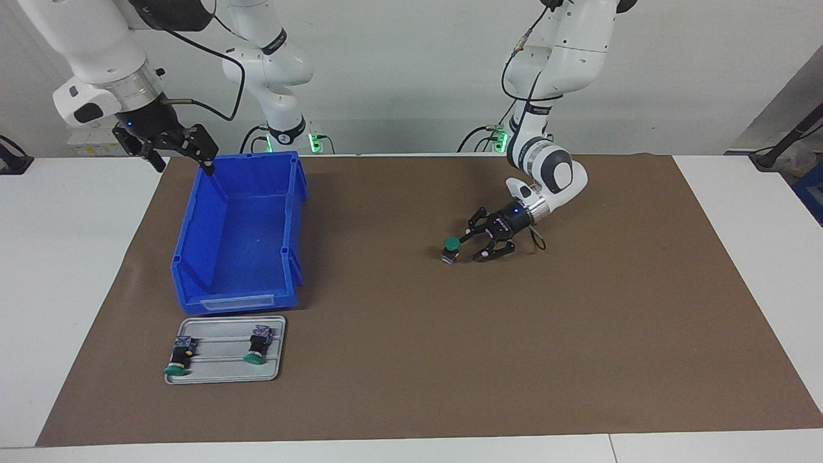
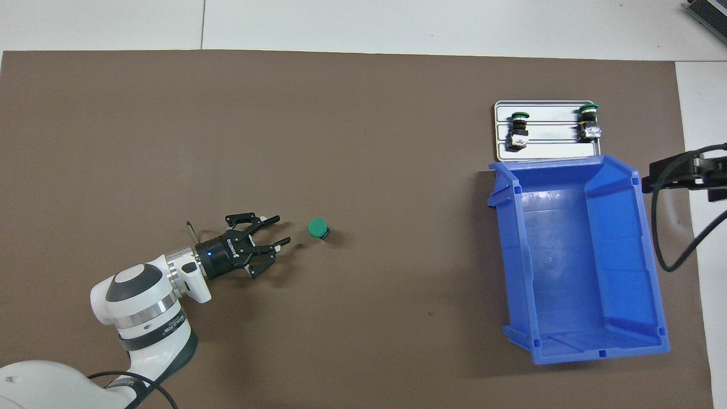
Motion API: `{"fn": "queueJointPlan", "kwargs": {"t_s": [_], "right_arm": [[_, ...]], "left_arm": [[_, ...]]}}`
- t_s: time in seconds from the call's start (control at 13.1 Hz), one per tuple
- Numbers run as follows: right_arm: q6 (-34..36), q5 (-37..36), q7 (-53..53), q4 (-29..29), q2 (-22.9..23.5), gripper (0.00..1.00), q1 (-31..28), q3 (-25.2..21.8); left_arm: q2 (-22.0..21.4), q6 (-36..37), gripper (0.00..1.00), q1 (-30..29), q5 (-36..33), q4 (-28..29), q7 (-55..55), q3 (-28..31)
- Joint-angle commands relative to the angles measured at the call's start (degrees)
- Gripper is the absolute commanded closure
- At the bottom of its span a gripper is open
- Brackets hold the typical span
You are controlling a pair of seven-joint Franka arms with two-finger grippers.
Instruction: Place and press button with both arms
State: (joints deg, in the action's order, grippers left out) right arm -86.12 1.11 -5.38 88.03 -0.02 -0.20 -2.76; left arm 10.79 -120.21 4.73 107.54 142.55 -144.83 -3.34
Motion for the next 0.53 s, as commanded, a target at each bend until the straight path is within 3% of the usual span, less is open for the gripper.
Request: {"fn": "queueJointPlan", "kwargs": {"t_s": [0.0, 0.23, 0.46], "right_arm": [[-0.36, 0.38, 1.42, 1.00, -0.77, 0.01, 0.02, -0.14], [-0.36, 0.38, 1.42, 1.00, -0.77, 0.01, 0.02, -0.14], [-0.36, 0.38, 1.42, 1.00, -0.77, 0.01, 0.02, -0.14]], "left_arm": [[-1.74, 3.30, 0.46, -5.15, -8.63, -0.33, 6.55, -0.09], [-2.87, 5.07, 0.46, -9.38, -18.56, -2.88, 18.14, 0.00], [-8.57, 3.32, 0.46, -9.22, -23.93, -3.15, 31.75, 0.26]]}}
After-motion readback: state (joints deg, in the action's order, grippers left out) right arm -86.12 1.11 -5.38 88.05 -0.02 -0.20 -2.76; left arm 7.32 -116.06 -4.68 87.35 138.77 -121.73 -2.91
